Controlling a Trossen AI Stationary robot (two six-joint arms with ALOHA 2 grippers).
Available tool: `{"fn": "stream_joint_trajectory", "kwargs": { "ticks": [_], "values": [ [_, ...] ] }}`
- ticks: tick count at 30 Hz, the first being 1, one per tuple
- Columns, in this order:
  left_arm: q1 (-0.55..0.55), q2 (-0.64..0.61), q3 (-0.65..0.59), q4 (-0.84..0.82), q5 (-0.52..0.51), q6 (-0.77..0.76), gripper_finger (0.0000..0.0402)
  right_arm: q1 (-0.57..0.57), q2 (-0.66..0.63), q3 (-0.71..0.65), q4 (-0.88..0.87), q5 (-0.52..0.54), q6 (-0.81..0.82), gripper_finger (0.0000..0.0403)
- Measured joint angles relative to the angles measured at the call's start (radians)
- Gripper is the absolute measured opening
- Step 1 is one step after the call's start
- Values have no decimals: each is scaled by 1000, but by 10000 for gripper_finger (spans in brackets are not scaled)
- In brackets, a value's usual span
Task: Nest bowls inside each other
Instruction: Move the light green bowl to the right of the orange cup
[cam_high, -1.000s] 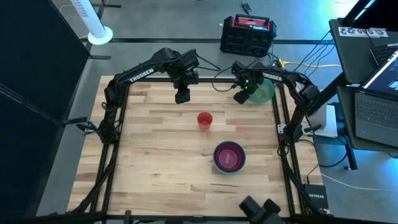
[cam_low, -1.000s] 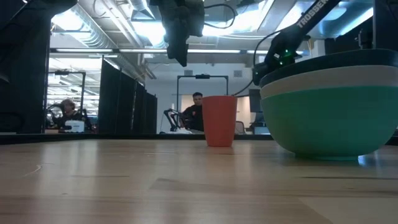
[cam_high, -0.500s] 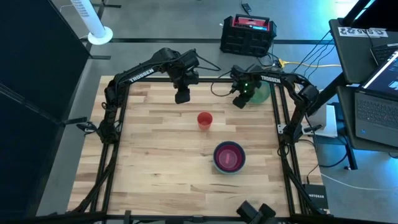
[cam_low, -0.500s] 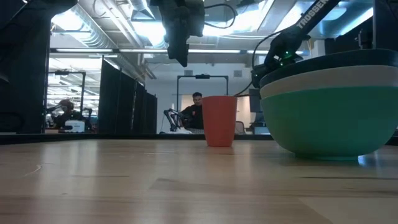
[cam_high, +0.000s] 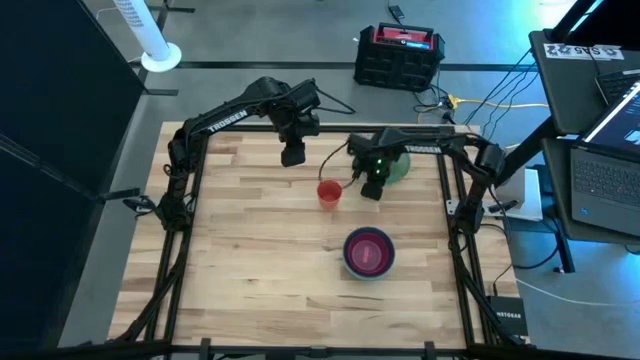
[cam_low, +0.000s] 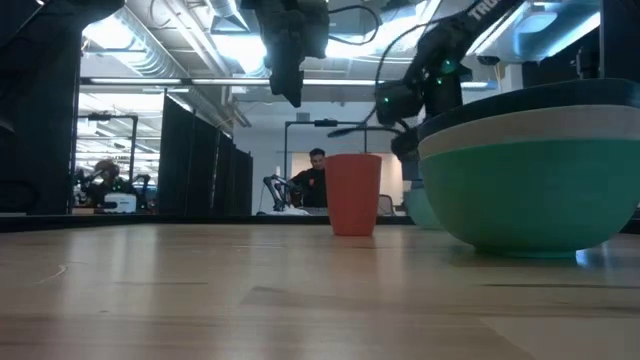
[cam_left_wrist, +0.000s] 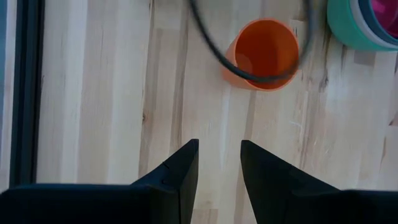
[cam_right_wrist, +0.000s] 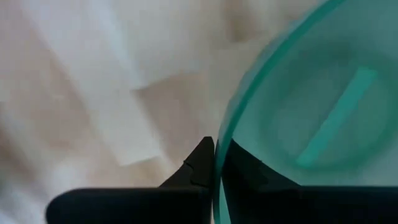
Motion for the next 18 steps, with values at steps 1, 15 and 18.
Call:
{"fn": "stream_joint_trajectory", "kwargs": {
  "ticks": [1,15,18],
  "values": [
    [0,0,0,0,0,1,104,22,0,0,1,-5,1,6],
    [0,0,0,-1,0,9,104,224,-5,13,26,-41,72,22],
    [0,0,0,-2,0,10,104,224,-20,43,-10,-39,77,45]
  ]
}}
